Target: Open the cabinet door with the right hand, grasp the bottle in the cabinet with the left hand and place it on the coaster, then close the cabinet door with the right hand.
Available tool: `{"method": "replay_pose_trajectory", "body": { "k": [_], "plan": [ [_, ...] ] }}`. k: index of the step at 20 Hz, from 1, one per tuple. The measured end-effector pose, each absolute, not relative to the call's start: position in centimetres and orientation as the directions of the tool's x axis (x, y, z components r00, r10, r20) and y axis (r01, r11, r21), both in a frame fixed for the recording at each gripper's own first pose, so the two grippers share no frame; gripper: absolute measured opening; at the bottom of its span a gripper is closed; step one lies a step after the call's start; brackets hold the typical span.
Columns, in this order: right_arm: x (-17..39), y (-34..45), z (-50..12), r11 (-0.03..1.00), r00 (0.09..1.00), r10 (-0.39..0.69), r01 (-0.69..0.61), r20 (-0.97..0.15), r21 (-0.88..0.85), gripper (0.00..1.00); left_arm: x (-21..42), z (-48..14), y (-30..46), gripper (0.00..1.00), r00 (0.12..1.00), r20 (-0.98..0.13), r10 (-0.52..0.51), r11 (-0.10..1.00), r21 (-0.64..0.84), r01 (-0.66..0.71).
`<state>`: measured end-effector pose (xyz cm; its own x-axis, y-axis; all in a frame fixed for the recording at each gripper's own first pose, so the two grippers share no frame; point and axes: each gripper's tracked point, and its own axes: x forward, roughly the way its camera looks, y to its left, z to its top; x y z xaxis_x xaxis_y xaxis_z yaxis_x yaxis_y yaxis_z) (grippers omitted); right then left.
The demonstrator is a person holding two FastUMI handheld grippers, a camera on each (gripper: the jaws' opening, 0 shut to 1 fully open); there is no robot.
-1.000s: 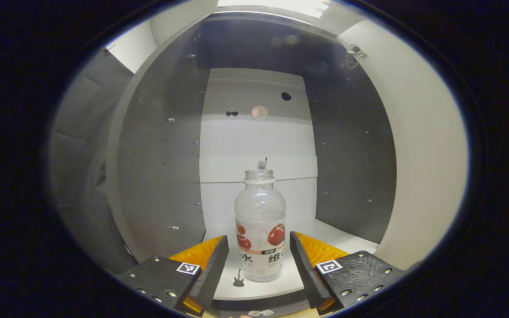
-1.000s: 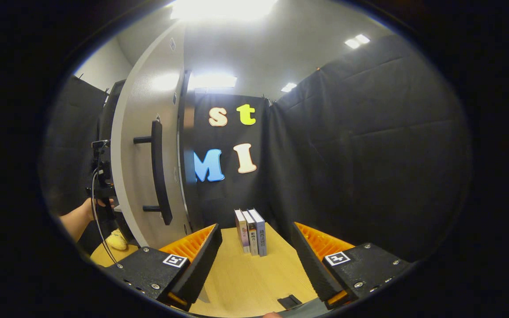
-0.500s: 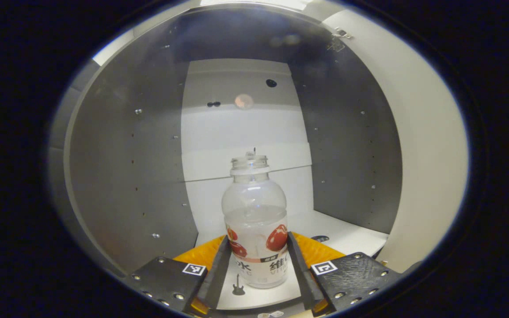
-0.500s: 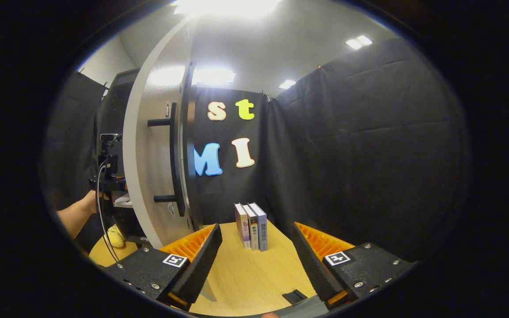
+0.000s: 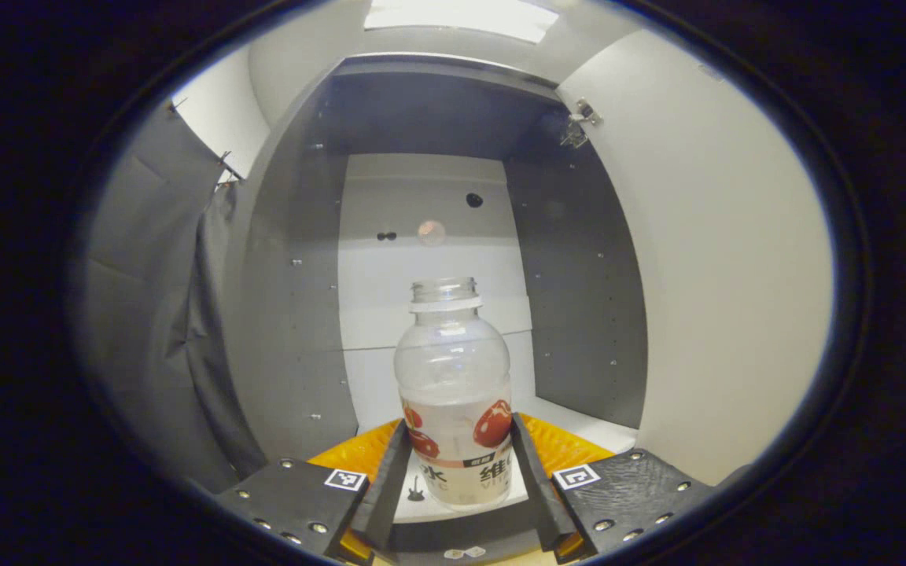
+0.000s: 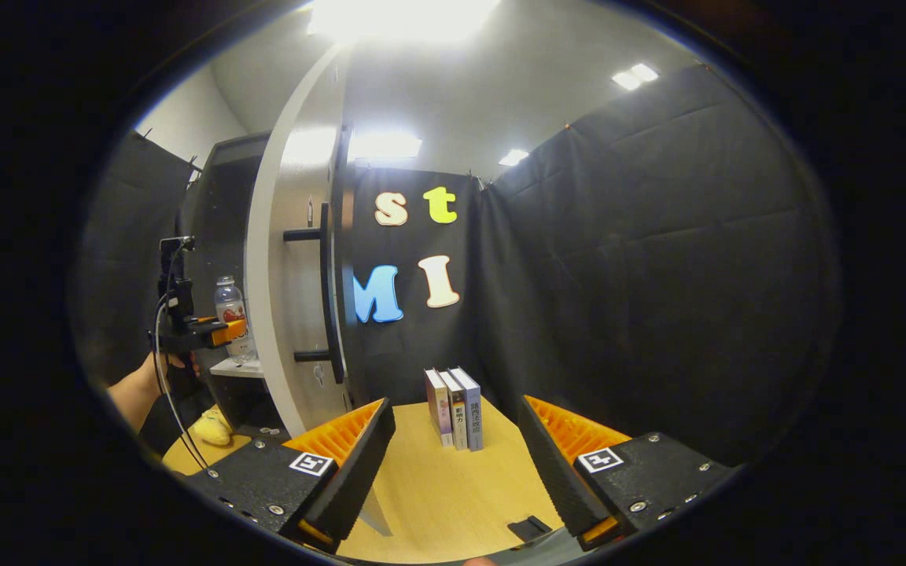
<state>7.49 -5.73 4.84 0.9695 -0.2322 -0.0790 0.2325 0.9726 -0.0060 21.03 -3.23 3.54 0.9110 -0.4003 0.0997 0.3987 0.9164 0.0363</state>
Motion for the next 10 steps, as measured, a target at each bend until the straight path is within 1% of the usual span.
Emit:
{"method": "replay_pose_trajectory", "body": {
  "k": [5,10],
  "plan": [
    [5.9,-7.2,4.7,0.985,0.982,-0.171,0.173,-0.081,0.013,0.97,15.3,3.9,-0.5,0.71,0.939,0.109,-0.326,0.945,0.023,0.326],
    [4.5,-7.6,3.9,0.993,0.989,-0.117,0.119,-0.093,0.013,0.97,9.3,1.5,1.7,0.71,0.952,0.097,-0.290,0.957,0.002,0.291]
  ]
}}
